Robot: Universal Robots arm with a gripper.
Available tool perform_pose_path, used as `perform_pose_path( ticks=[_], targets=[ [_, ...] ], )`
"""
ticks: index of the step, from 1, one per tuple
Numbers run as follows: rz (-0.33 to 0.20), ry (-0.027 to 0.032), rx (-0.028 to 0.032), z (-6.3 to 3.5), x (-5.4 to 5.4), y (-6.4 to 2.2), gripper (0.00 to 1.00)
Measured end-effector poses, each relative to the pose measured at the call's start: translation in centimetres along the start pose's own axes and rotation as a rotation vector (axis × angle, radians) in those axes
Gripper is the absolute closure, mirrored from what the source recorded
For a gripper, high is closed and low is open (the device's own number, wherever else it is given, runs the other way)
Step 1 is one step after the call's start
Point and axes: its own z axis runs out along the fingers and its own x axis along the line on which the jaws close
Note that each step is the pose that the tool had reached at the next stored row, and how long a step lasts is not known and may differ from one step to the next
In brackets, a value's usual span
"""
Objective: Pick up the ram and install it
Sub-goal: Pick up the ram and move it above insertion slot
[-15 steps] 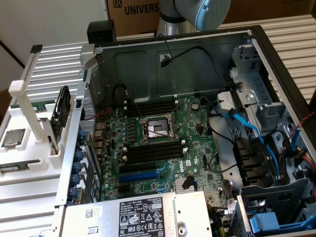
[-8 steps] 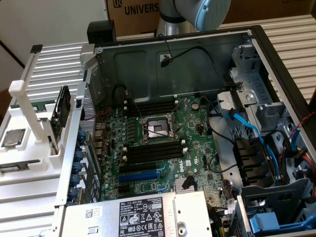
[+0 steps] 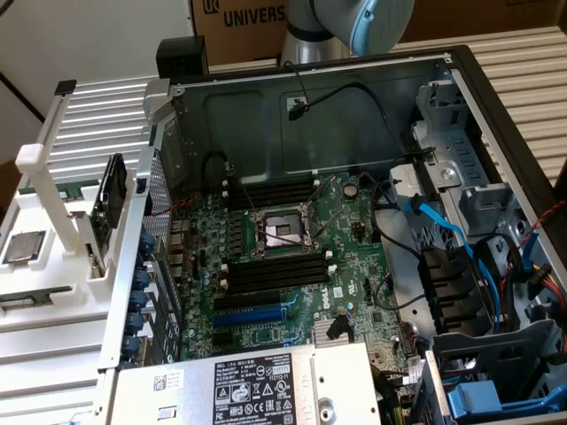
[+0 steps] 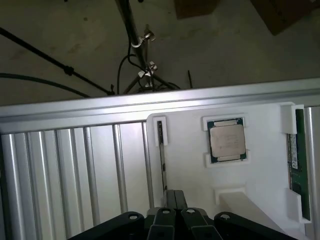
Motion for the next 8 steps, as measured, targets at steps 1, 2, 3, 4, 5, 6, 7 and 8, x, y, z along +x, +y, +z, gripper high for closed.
perform_pose_path(
  ticks=[1, 2, 3, 4, 5, 6, 7, 8],
  targets=[
    [-0.001, 0.0, 0.0, 0.18, 0.09, 0.0, 0.9],
    [-0.002, 0.0001, -0.0002, 0.35, 0.22, 0.0, 0.9],
    [-0.003, 0.0, -0.0001, 0.54, 0.37, -0.02, 0.9],
    [-0.003, 0.0, -0.0005, 0.72, 0.53, -0.04, 0.9],
    [-0.003, 0.0001, -0.0021, 0.86, 0.68, -0.05, 0.9],
    [-0.003, 0.0004, -0.0047, 0.95, 0.75, -0.06, 0.9],
    [-0.003, 0.0007, -0.0074, 1.02, 0.83, -0.08, 0.9],
    [-0.003, 0.0006, -0.0098, 1.08, 0.95, -0.12, 0.9]
  ],
)
